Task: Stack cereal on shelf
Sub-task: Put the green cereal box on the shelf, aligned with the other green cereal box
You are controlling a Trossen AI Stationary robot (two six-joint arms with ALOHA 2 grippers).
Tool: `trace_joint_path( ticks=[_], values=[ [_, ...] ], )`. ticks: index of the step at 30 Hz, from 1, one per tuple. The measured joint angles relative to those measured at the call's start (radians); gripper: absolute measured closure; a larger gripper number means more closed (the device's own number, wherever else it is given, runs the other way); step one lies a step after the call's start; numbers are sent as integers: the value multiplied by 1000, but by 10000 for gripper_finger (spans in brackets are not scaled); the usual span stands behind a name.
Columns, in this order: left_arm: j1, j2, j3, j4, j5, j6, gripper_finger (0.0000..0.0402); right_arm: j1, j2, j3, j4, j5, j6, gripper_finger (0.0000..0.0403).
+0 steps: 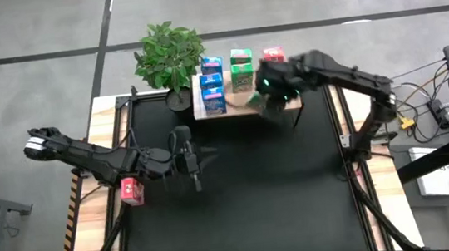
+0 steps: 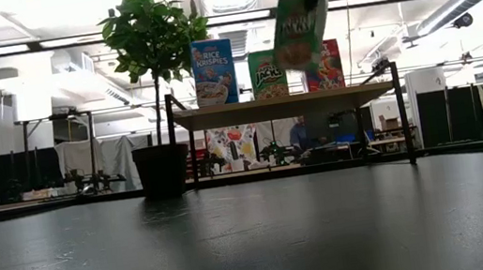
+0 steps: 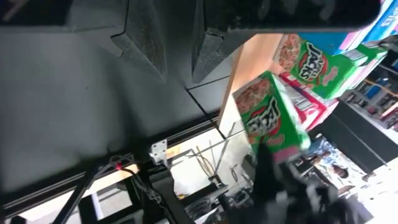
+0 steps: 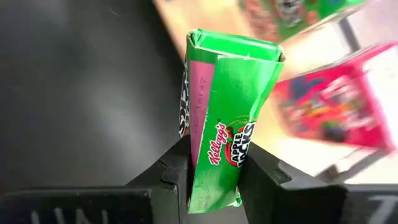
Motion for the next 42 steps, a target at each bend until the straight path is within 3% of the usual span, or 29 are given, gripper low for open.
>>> trace_joint_path(
  ticks=[4, 12, 28, 42],
  values=[
    [0, 0, 0, 4, -4, 0, 342, -90, 85, 76, -49, -41, -169, 308],
    [0, 0, 0, -5, -4, -1, 342, -121, 167, 139, -54, -77, -271, 298],
    [1, 0, 18, 3, -4, 22, 342, -124, 189, 171, -10, -23, -320, 195],
    [2, 0, 19, 8, -4, 27, 342, -113, 187, 333, -52, -22, -288, 183]
  ],
)
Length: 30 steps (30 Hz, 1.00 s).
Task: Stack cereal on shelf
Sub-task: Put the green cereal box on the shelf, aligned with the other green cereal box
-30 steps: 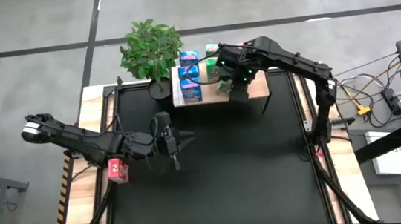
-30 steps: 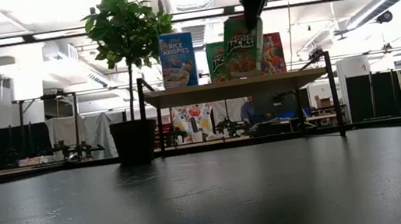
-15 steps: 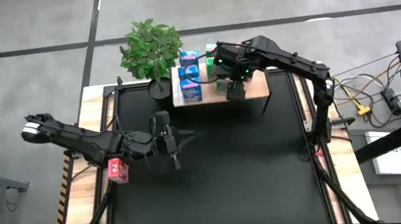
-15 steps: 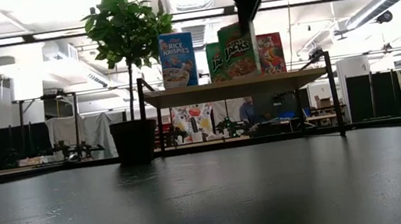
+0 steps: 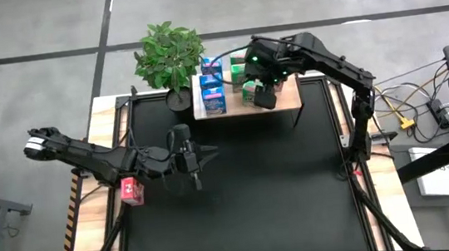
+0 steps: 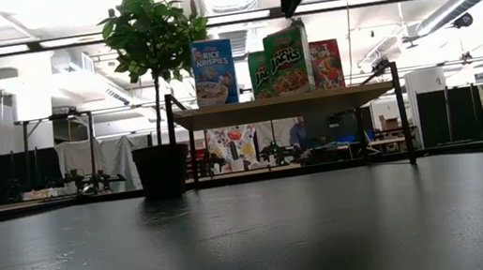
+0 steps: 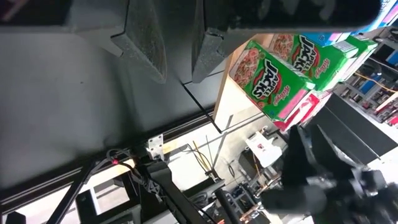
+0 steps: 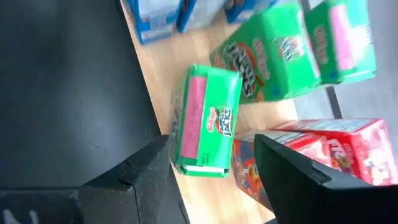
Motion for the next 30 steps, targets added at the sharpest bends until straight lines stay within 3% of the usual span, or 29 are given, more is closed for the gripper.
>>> trace_joint_path(
  ticks=[6, 16, 22, 30],
  values=[
    [0, 0, 0, -5, 0, -3, 342, 7, -57, -6, 0, -4, 34, 223],
    [0, 0, -1, -23, 0, -14, 342, 7, -161, -293, 0, -4, 43, 383],
    [0, 0, -1, -24, 0, -18, 342, -18, -197, -446, 164, 26, 19, 390],
    [0, 0, -2, -24, 0, -13, 342, -39, -182, -519, 296, 111, -63, 390]
  ],
)
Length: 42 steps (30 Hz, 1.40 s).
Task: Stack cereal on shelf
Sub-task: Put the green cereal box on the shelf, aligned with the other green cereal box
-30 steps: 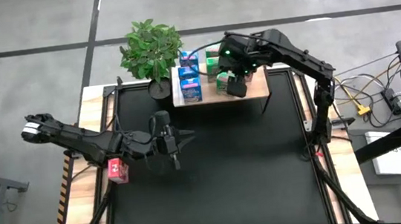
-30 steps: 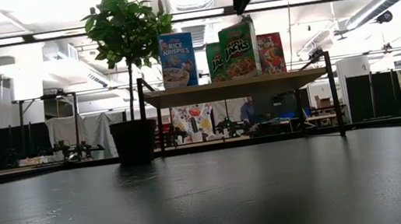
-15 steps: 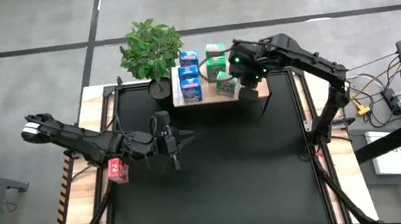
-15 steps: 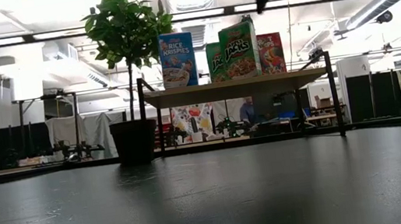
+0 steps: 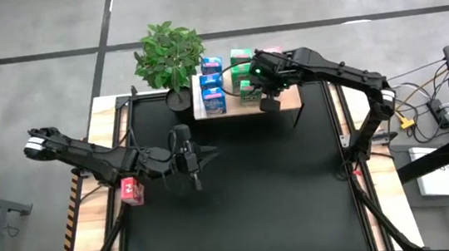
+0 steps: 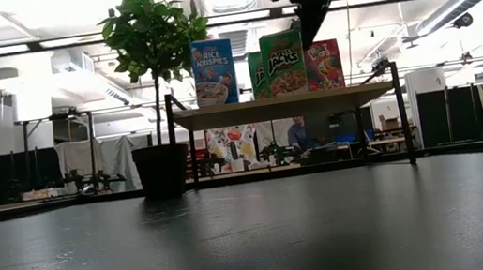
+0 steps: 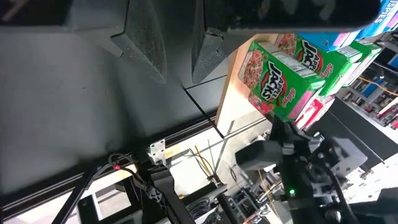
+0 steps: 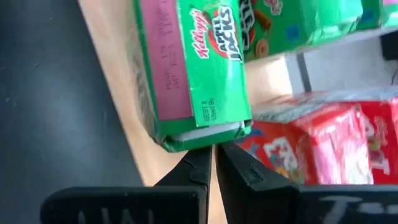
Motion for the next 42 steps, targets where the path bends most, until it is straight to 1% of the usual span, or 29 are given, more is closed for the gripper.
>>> trace_joint_path(
  ticks=[9, 16, 19, 30, 34, 42],
  values=[
    [0, 0, 0, 0, 0, 2, 342, -1, 13, -2, 95, 1, -33, 390],
    [0, 0, 0, -1, 0, 2, 342, -1, 14, -2, 129, 0, -46, 390],
    [0, 0, 0, -6, 0, 2, 342, -1, 14, -2, 129, -15, -40, 390],
    [0, 0, -1, -6, 0, 2, 342, 3, 0, -2, 114, -19, -22, 390],
    [0, 0, -2, -6, 0, 2, 342, 11, -2, 0, 103, -46, -6, 390],
    [0, 0, -2, -5, 0, 2, 342, 25, -6, 0, 102, -44, -1, 390]
  ],
)
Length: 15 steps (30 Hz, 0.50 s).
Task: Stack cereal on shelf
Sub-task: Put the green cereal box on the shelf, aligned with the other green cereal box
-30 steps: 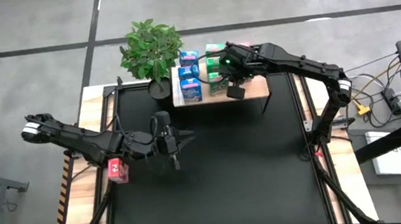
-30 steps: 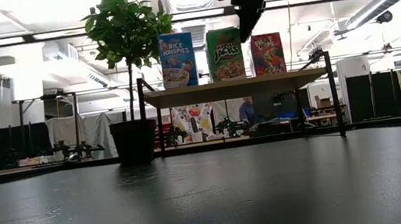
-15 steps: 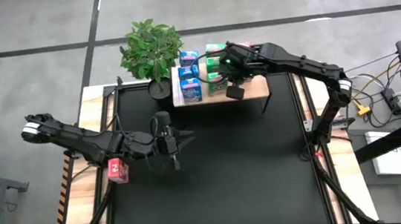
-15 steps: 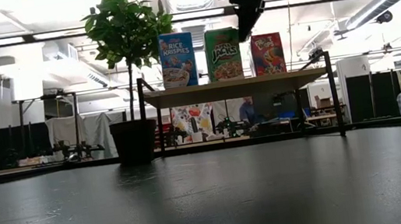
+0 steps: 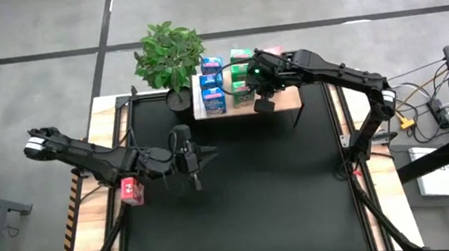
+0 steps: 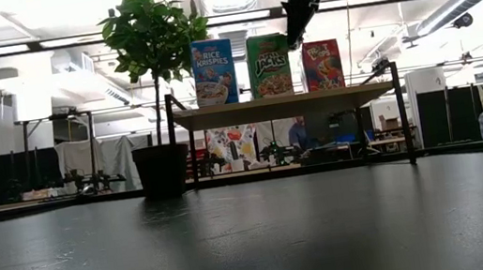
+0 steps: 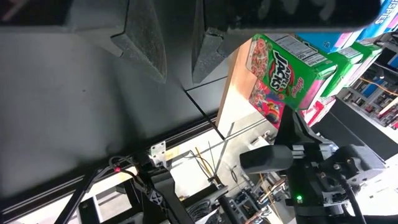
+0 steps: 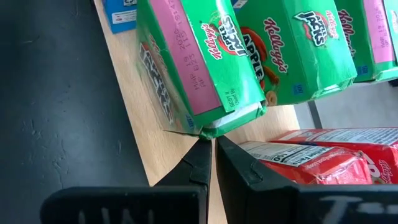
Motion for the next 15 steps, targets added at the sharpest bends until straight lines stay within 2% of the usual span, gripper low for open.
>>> trace_joint_path(
  ticks=[15],
  values=[
    [0, 0, 0, -1, 0, 0, 342, 33, -8, 1, -24, 2, 8, 390]
  ],
)
